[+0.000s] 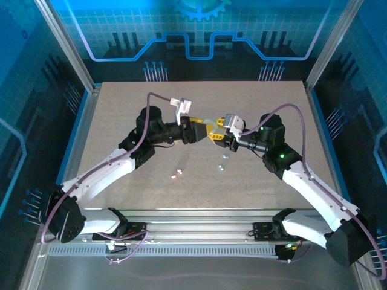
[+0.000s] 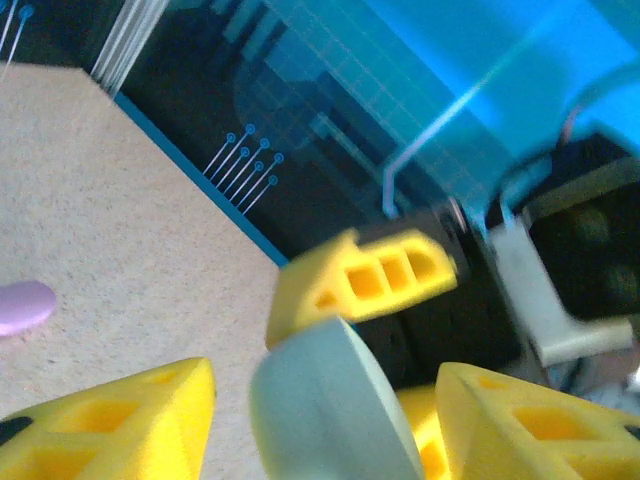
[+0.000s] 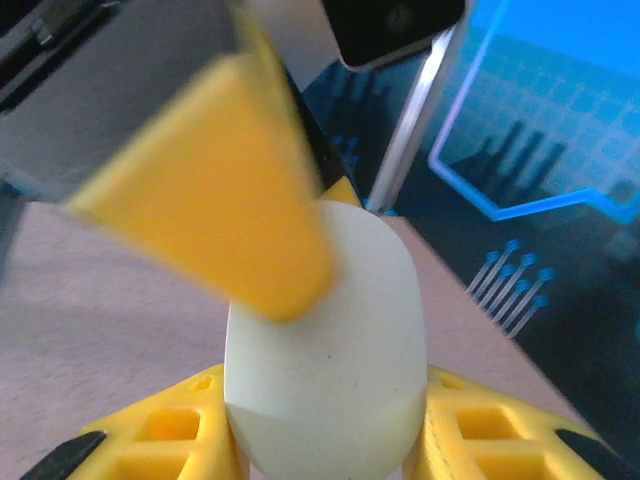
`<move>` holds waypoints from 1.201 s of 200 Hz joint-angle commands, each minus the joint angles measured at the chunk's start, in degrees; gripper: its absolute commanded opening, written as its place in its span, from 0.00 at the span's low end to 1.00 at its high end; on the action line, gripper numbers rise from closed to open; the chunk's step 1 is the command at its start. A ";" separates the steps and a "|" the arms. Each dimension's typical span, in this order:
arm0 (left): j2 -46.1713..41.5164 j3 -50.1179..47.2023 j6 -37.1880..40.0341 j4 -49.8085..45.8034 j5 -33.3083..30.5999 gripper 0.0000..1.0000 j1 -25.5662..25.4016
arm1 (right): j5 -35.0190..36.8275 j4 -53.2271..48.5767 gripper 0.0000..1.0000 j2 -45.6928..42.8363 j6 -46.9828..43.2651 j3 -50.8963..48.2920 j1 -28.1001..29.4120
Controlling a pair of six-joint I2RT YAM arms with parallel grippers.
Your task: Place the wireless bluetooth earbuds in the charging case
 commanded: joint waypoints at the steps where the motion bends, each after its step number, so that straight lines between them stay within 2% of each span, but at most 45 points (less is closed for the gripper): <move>1: -4.18 -5.28 19.16 7.89 6.42 0.63 -0.05 | -11.88 -11.31 0.33 2.07 -0.42 5.27 -1.61; 20: -6.43 -8.16 27.55 8.37 6.84 0.63 0.00 | -17.66 -19.67 0.33 4.35 -3.34 9.83 -1.96; 45: -7.11 -6.79 36.91 1.12 10.62 0.62 0.23 | -22.61 -28.01 0.32 7.05 -7.80 14.30 -2.04; 62: -7.27 -5.54 40.03 -2.86 9.77 0.60 0.23 | -23.26 -32.04 0.32 8.24 -10.65 16.30 -2.04; 94: -8.69 -5.87 43.95 -4.60 6.36 0.56 0.22 | -23.29 -34.57 0.33 9.09 -12.37 17.62 -2.03; 177: -8.78 -4.69 41.93 -5.71 7.75 0.48 0.16 | -22.55 -32.68 0.34 8.86 -11.68 17.35 -2.04; 240: -7.15 -3.81 39.96 -5.88 9.02 0.48 -0.36 | -21.33 -30.06 0.35 8.60 -10.46 16.58 -1.61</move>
